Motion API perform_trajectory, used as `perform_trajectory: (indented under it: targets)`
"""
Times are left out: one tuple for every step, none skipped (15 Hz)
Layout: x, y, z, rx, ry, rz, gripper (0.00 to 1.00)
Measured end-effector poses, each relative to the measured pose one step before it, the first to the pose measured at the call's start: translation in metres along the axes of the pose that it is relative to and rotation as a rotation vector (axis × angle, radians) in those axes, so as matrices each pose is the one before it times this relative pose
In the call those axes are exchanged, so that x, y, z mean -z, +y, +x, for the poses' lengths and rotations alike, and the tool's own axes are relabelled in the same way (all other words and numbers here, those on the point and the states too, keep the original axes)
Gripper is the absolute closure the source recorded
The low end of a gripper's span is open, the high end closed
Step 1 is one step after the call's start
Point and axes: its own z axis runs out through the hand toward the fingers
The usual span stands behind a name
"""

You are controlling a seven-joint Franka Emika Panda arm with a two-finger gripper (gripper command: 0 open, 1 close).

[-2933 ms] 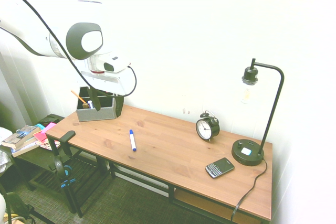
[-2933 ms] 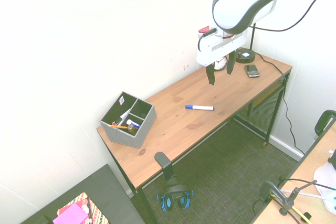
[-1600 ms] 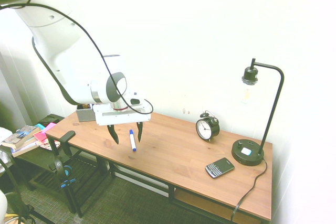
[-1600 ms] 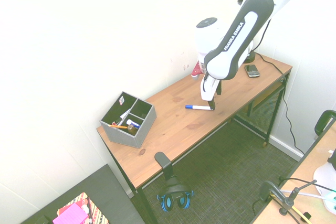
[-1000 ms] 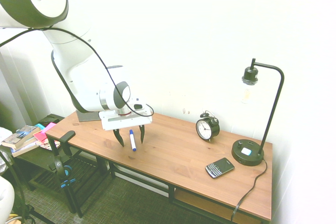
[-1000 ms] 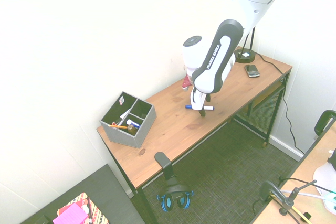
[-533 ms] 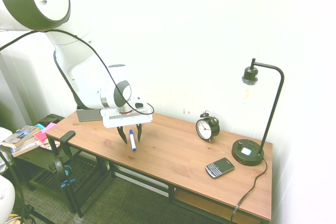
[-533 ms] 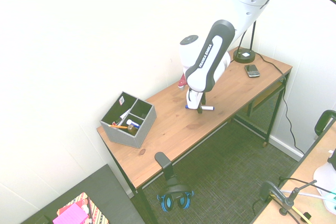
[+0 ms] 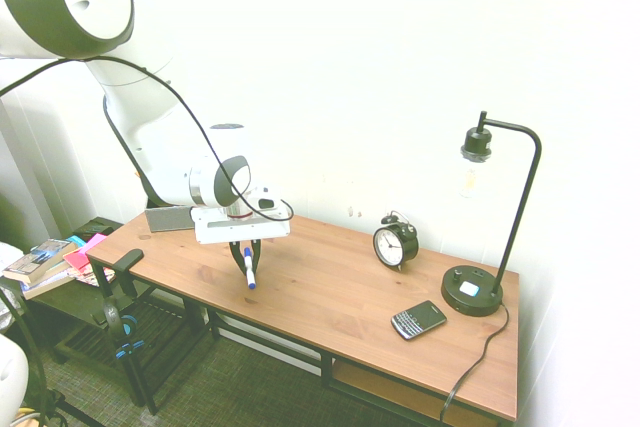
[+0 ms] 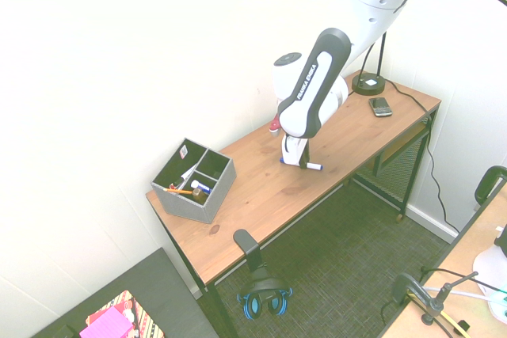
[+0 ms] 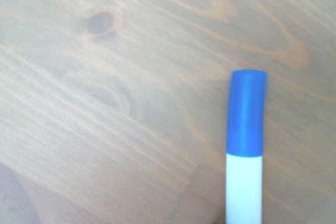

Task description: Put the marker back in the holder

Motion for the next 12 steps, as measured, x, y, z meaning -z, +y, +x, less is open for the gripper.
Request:
perform_trajectory:
  targets:
    - [0.00020,0.00009,0.00003,-0.00267,-0.00095,0.00102,1.00]
    - [0.00023,0.00059,-0.00017,-0.01023,-0.00675,0.00341,1.00]
    - [0.00041,0.00076,-0.00130,-0.01230,-0.01990,0.00634,1.00]
    - [0.00288,-0.00181,-0.00319,-0.00137,-0.02729,0.00413,1.00]
    - [0.01055,-0.00466,-0.00331,0.00303,-0.01878,0.00306,1.00]
    - [0.01760,-0.00687,-0.00569,-0.00098,-0.02691,-0.00347,1.00]
    - [0.02186,-0.00929,-0.01021,-0.01979,-0.04102,-0.00628,1.00]
    - [0.02186,-0.01132,-0.01369,-0.03173,-0.04759,-0.00320,1.00]
    - [0.01916,-0.01473,-0.01535,-0.02922,-0.05464,0.00506,1.00]
    - [0.01703,-0.01664,-0.01232,-0.02553,-0.05678,0.01108,1.00]
    - [0.01710,-0.01614,-0.00770,-0.02552,-0.05622,0.01530,1.00]
    - [0.01676,-0.01481,-0.00507,-0.02986,-0.05198,0.01490,1.00]
